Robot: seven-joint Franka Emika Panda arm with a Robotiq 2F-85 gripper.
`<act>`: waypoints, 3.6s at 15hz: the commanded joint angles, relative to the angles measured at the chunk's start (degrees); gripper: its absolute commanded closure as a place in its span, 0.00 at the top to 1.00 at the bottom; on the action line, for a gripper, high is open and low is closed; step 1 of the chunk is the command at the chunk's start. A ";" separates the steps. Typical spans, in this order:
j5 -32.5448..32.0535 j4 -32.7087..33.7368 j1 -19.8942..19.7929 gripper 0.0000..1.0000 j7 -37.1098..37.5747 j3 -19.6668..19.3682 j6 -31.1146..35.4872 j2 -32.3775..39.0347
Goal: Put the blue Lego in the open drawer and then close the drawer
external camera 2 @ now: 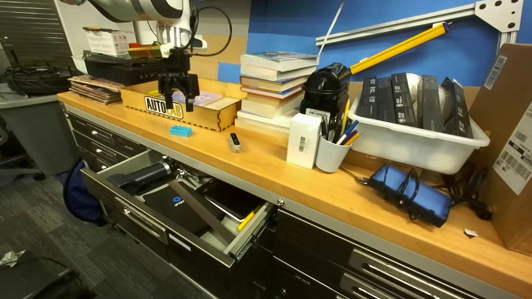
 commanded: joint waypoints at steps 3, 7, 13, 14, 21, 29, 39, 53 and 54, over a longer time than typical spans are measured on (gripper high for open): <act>1.56 7.04 2.82 1.00 -7.97 -0.83 2.83 6.43; 3.59 3.66 2.50 1.00 -11.45 -0.95 6.67 6.05; 5.03 3.90 0.86 1.00 -17.20 -2.34 8.15 9.32; 5.28 3.76 0.50 1.00 -17.67 -2.58 8.31 9.62; 8.91 0.90 -0.45 1.00 -24.61 -1.38 10.75 8.28; 9.68 -3.27 0.20 0.66 -23.36 -0.82 12.82 5.80; 10.06 -17.90 1.18 0.15 -13.07 -1.60 15.35 -4.87; 20.70 -47.85 -1.00 0.68 14.04 -4.72 29.76 -17.50; 22.16 -48.81 -1.32 0.75 14.67 -5.02 31.34 -18.03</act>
